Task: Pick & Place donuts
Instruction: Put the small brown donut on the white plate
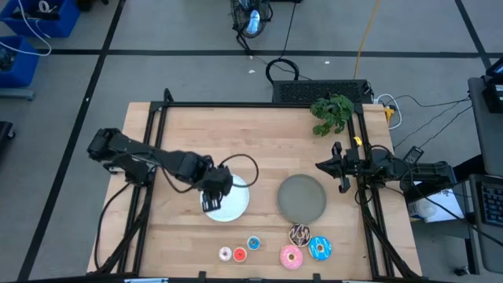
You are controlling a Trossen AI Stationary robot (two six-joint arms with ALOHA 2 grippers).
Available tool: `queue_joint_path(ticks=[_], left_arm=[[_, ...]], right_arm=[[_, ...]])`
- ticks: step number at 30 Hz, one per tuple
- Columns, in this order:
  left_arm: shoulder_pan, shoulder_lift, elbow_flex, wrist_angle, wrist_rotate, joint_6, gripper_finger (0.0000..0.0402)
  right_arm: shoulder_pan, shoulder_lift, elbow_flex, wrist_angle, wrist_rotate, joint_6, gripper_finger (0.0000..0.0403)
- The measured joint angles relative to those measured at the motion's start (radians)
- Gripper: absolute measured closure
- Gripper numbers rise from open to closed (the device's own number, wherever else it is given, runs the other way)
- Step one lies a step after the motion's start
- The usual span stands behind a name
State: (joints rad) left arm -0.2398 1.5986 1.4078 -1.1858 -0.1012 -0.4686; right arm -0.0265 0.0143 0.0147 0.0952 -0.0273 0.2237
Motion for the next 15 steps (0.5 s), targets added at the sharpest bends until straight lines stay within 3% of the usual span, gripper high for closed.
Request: queue_joint_path(ticks=[9,15], left_arm=[[0.114,0.001,0.000,-0.002,0.008,0.182,0.0204],[0.138,0.001,0.000,0.008,0.020,0.213,0.0204]], right_arm=[[0.000,0.000,0.000,0.001,0.004,-0.009,0.0403],[0.000,0.000,0.000,0.010,0.004,-0.026,0.0403]])
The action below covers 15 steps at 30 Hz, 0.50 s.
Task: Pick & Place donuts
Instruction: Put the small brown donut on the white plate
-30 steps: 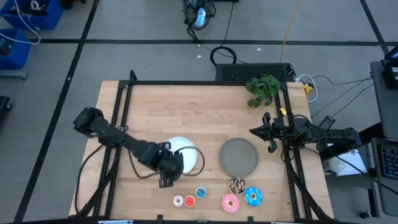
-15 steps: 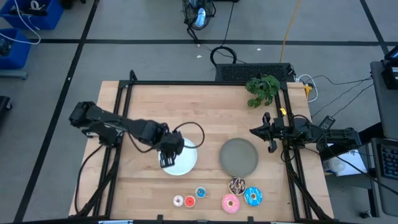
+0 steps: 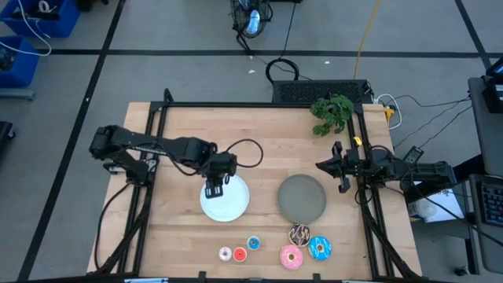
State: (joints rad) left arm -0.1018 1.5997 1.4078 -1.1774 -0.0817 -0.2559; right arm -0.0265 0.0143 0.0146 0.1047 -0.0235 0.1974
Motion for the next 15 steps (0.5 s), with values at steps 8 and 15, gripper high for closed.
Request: queue_joint_path(ticks=[8,15], left_arm=[[0.001,0.000,0.000,0.003,0.000,-0.011,0.0204],[0.000,0.000,0.000,0.003,-0.001,-0.018,0.0204]], right_arm=[[0.000,0.000,0.000,0.004,0.000,0.010,0.0403],[0.000,0.000,0.000,0.004,0.000,0.011,0.0403]])
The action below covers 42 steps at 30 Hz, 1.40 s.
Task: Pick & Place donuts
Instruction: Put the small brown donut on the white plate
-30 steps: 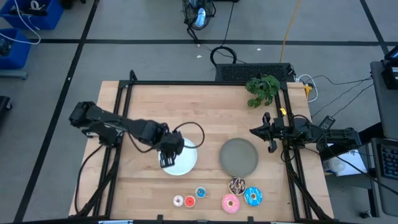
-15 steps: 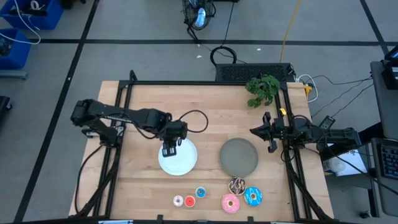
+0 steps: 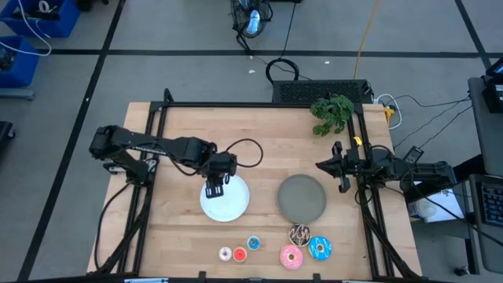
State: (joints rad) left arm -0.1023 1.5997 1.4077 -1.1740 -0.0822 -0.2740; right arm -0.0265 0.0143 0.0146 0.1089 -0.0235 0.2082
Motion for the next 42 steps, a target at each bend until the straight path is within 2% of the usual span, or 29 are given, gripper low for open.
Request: queue_joint_path(ticks=[13,20,26,33,42], left_arm=[[0.000,0.000,-0.001,0.000,-0.002,-0.017,0.0204],[0.000,0.000,-0.006,0.024,-0.045,-0.050,0.0204],[0.000,0.001,-0.079,0.111,-0.047,-0.046,0.0204],[0.005,0.002,-0.193,0.209,0.026,-0.043,0.0204],[0.061,0.016,-0.236,0.294,0.056,-0.092,0.0204]], right_arm=[[0.000,0.000,0.000,0.000,0.000,-0.002,0.0403],[0.000,0.000,0.000,0.007,0.000,-0.003,0.0403],[0.000,0.000,0.000,0.026,0.000,-0.011,0.0403],[0.000,0.000,0.000,0.037,0.000,-0.015,0.0403],[0.000,0.000,0.000,0.037,-0.003,-0.019,0.0403]])
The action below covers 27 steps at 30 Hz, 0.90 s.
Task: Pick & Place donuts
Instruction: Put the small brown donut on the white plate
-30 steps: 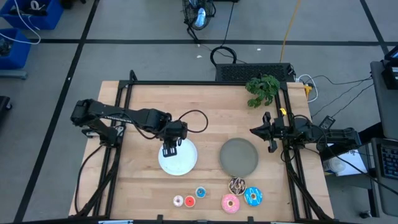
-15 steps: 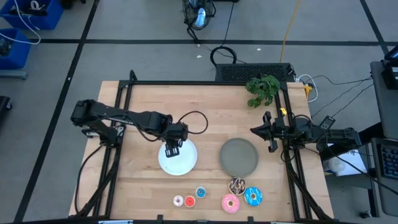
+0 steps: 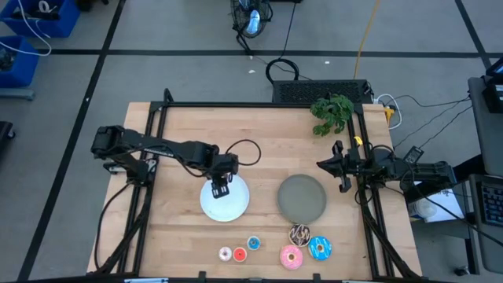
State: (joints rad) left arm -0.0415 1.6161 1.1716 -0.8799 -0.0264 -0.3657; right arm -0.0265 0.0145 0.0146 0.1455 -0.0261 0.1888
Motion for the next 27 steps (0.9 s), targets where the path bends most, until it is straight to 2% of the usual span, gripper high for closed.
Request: queue_joint_path(ticks=[9,27], left_arm=[[0.004,0.021,-0.001,0.015,0.003,0.037,0.0204],[-0.029,0.186,-0.001,0.021,0.018,0.074,0.0204]], right_arm=[[0.000,0.001,0.000,-0.001,-0.001,-0.003,0.0403],[0.000,0.026,0.000,0.000,-0.002,0.000,0.0403]])
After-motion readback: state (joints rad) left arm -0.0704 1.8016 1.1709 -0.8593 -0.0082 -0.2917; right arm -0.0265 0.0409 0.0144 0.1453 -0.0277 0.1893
